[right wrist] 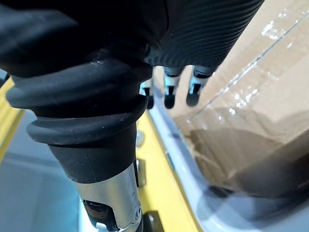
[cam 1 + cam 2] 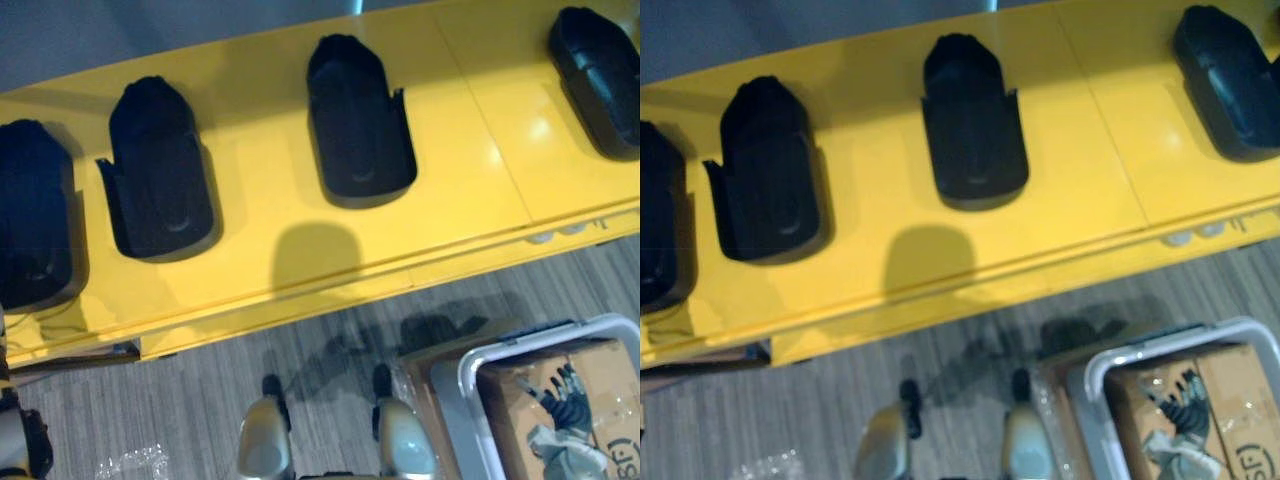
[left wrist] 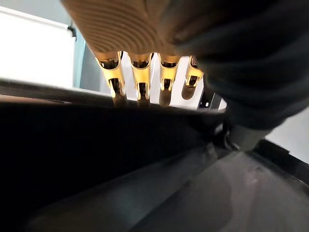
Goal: Walk over and take plastic housings, then place them on the shelf
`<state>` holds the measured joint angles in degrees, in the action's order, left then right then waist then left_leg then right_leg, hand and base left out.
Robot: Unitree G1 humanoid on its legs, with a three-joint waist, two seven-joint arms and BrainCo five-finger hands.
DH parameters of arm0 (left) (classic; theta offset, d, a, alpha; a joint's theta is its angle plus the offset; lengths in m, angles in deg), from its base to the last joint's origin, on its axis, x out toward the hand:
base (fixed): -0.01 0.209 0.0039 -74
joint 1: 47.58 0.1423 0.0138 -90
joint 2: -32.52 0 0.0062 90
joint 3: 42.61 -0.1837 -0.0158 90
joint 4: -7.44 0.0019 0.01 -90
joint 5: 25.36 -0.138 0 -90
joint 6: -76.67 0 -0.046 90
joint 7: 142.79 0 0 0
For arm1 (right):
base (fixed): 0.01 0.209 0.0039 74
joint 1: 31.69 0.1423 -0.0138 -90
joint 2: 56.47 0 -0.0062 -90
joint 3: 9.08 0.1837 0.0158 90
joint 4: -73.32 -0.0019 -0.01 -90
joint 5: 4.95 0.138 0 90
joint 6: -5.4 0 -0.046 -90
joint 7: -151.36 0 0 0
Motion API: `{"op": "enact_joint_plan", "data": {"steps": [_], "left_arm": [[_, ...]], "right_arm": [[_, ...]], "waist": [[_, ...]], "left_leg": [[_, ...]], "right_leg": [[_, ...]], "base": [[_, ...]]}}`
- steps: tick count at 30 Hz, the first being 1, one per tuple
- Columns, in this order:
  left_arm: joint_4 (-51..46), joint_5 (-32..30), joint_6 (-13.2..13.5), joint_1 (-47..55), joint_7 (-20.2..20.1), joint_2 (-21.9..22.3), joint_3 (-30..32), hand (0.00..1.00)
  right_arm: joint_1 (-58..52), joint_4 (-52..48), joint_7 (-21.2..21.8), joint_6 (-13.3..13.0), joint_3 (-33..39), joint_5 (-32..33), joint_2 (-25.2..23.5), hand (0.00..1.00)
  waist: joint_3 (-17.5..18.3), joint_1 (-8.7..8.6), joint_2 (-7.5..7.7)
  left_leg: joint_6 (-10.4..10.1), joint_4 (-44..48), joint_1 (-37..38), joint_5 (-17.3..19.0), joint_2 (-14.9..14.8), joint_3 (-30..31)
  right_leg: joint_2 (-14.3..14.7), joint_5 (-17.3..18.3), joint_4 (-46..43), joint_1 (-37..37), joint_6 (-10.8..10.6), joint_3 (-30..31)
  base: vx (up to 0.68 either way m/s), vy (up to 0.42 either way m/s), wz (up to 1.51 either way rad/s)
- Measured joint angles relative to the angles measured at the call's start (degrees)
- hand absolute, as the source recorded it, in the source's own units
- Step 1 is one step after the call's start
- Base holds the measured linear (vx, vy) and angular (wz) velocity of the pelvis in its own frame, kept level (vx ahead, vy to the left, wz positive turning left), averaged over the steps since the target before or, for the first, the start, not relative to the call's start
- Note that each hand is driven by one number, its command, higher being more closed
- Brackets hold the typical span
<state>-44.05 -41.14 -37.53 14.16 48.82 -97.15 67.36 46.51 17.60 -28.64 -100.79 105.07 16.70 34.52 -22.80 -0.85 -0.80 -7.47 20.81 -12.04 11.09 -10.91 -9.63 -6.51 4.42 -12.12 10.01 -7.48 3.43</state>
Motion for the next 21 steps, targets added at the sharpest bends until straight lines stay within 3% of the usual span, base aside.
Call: {"op": "enact_joint_plan", "data": {"steps": [2, 4, 5, 7, 8, 9, 11, 14, 15, 18, 21], "left_arm": [[-0.43, 2.14, 0.01, -0.9, 2.9, 0.0, 0.12, 0.0], [-1.6, 5.21, 0.71, -2.63, 10.74, -0.01, 0.5, 0.0], [-2.09, 6.32, 1.18, -3.19, 12.76, -0.01, 0.87, 0.0], [-4.84, 9.28, 4.53, -4.78, 20.3, -0.25, 2.27, 0.0], [-7.96, 11.4, 8.04, -6.11, 25.69, -0.36, 2.35, 0.0], [-8.72, 11.62, 9.1, -6.25, 26.78, -0.36, 2.35, 0.0], [-16.94, 17.01, 18.07, -6.16, 32.08, -0.35, 2.14, 0.0], [-29.0, 17.9, 26.61, -2.88, 35.0, 0.07, 2.73, 0.0], [-31.37, 17.6, 28.01, -1.03, 35.27, 0.57, 3.43, 0.0], [-41.18, 17.82, 33.55, 9.51, 35.35, 8.68, 10.87, 0.0], [-47.57, 21.92, 38.41, 21.92, 33.24, 20.98, 16.21, 0.0]], "right_arm": [[0.0, 0.0, -0.08, -0.27, 0.42, -0.02, 0.0, 0.0], [0.01, 0.0, -0.25, -1.43, 0.38, -0.03, -0.12, 0.0], [0.01, 0.0, -0.3, -1.55, 0.33, -0.03, -0.17, 0.0], [-0.07, 0.01, -1.13, -2.52, 0.23, -0.03, -0.62, 0.0], [-0.08, 0.01, -1.84, -3.48, -0.15, -0.03, -1.18, 0.0], [-0.08, 0.01, -2.06, -3.66, -0.41, -0.05, -1.27, 0.0], [-0.12, 0.0, -2.66, -4.03, -1.56, -0.19, -2.6, 0.0], [-0.62, 0.02, -3.01, -4.11, -2.35, -1.13, -4.69, 0.0], [-0.81, 0.03, -3.11, -4.1, -2.38, -1.41, -5.19, 0.0], [-2.33, 0.21, -3.9, -3.64, -2.45, -3.23, -7.2, 0.0], [-3.75, 1.09, -4.68, -2.79, -2.41, -4.54, -9.44, 0.0]], "waist": [[0.0, 0.05, 0.0], [0.01, 0.13, -0.02], [0.02, 0.15, -0.02], [0.04, 0.18, -0.07], [0.06, 0.23, -0.1], [0.06, 0.21, -0.1], [0.28, 0.08, -0.19], [1.91, -0.25, -0.89], [2.68, -0.25, -1.12], [6.9, -0.17, -2.23], [10.19, 0.25, -2.37]], "left_leg": [[0.0, 0.04, 0.03, 0.0, 0.0, 0.01], [0.01, 0.12, 0.05, -0.01, 0.01, 0.03], [0.02, 0.13, 0.05, -0.01, 0.02, 0.05], [0.04, 0.12, 0.13, -0.05, 0.02, 0.13], [0.08, 0.05, 0.38, -0.11, 0.05, 0.23], [0.09, 0.0, 0.52, -0.12, 0.05, 0.24], [0.1, -0.5, 2.14, -0.15, 0.08, 0.42], [0.04, -1.74, 3.17, -0.58, 0.41, 1.0], [-0.07, -2.33, 3.56, -0.7, 0.46, 0.98], [-0.54, -4.84, 5.79, -1.16, 0.49, 1.07], [-0.97, -7.4, 7.92, -1.86, 0.6, 2.26]], "right_leg": [[0.0, 0.0, -0.11, -0.01, 0.0, -0.02], [-0.02, 0.0, -0.22, -0.04, -0.01, -0.11], [-0.03, 0.01, -0.23, -0.06, -0.01, -0.14], [-0.03, 0.01, -0.26, -0.19, -0.01, -0.24], [-0.04, 0.01, -0.26, -0.46, -0.01, -0.34], [-0.04, 0.01, -0.24, -0.6, -0.01, -0.36], [-0.06, 0.02, 0.11, -2.33, -0.02, -0.72], [-0.34, 0.02, 1.37, -3.96, -0.02, -1.75], [-0.37, 0.02, 1.69, -4.29, -0.02, -1.84], [-0.33, 0.02, 3.56, -6.82, -0.01, -2.64], [-0.29, 0.11, 5.57, -9.82, 0.14, -4.54]], "base": [[0.0, 0.0, 0.0], [0.0, 0.0, 0.0], [0.0, 0.0, 0.0], [0.0, 0.0, 0.0], [0.0, 0.0, 0.0], [0.0, 0.0, 0.0], [0.01, -0.011, 0.04], [0.03, -0.018, 0.13], [0.05, -0.023, 0.04], [0.09, -0.034, 0.08], [0.07, -0.037, 0.23]]}}
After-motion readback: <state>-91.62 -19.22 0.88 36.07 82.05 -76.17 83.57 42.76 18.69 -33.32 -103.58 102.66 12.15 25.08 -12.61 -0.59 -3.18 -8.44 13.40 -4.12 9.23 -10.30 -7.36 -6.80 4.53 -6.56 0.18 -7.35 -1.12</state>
